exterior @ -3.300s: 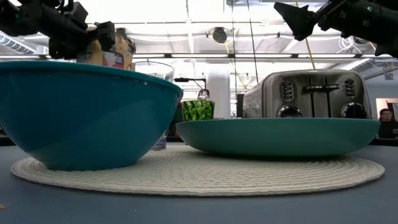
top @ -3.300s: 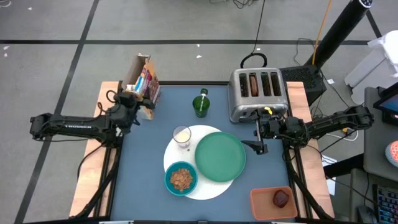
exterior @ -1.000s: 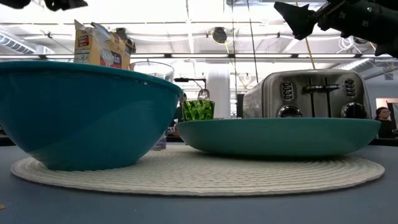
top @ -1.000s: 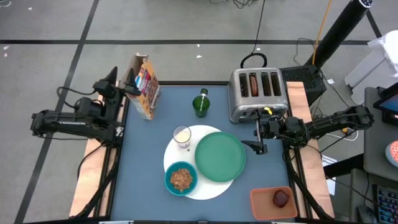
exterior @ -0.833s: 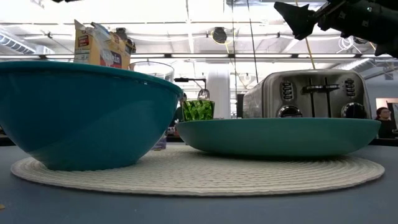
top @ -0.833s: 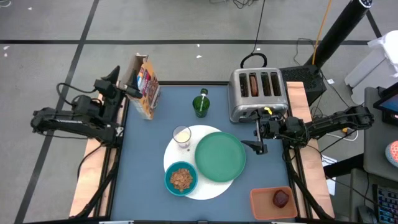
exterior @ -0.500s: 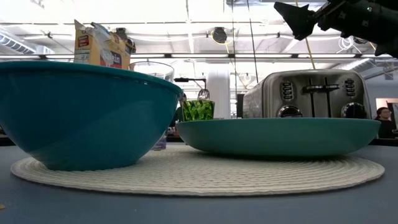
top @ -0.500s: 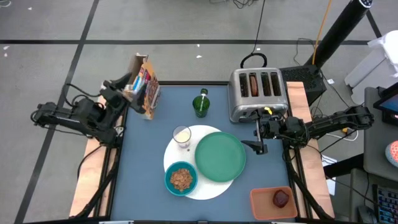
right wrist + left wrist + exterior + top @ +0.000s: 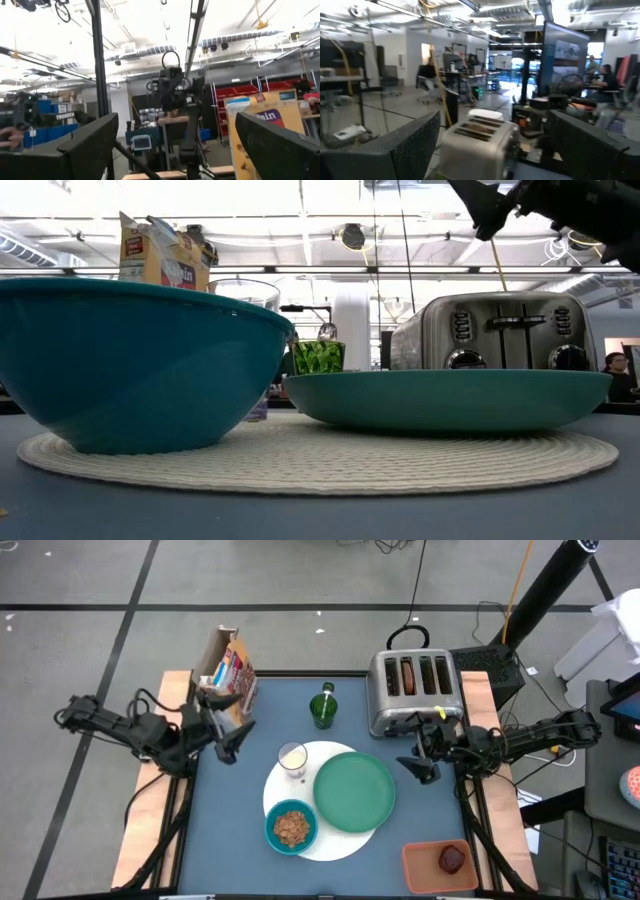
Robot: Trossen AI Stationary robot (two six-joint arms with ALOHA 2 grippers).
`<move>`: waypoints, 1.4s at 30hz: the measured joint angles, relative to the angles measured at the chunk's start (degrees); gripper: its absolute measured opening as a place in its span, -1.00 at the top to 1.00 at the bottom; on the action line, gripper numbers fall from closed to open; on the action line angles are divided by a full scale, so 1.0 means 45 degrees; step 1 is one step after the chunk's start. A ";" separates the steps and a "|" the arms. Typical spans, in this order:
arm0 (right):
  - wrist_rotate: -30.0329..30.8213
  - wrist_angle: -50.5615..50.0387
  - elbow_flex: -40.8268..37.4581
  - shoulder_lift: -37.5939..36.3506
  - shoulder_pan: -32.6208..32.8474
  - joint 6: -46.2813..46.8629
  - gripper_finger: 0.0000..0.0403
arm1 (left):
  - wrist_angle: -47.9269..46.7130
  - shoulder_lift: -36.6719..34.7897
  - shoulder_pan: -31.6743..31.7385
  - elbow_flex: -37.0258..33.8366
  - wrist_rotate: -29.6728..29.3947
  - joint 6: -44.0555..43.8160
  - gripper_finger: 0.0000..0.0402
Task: Arrange a breakfast setting
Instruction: Put the toasted bread from the toaster on the green plate
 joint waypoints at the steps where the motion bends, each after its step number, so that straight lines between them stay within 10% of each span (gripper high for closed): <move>1: 0.0000 -0.0014 0.0127 0.0000 0.0005 0.0005 -0.95 | -0.0003 0.0079 -0.0062 0.0000 0.0036 -0.0085 -0.85; 9: 0.1422 -0.3155 0.2372 0.0000 0.0000 -0.0330 -0.95 | -0.0025 0.1161 -0.0379 0.0000 0.0131 -0.0082 -0.85; 18: 0.7243 -1.1464 0.6120 0.0010 -0.0020 0.0191 -0.95 | -0.0023 0.2607 -0.0538 0.0000 0.0150 -0.0469 -0.85; 26: 1.1386 -1.4131 0.8093 0.0005 -0.0725 -0.0702 -0.89 | 0.0047 0.3282 -0.0533 0.0000 0.0150 -0.0562 -0.85; 42: 1.0873 -2.0268 1.2179 0.0139 -0.3138 0.0649 -0.58 | 0.0100 0.3312 -0.0533 0.0000 0.0140 -0.0690 -0.85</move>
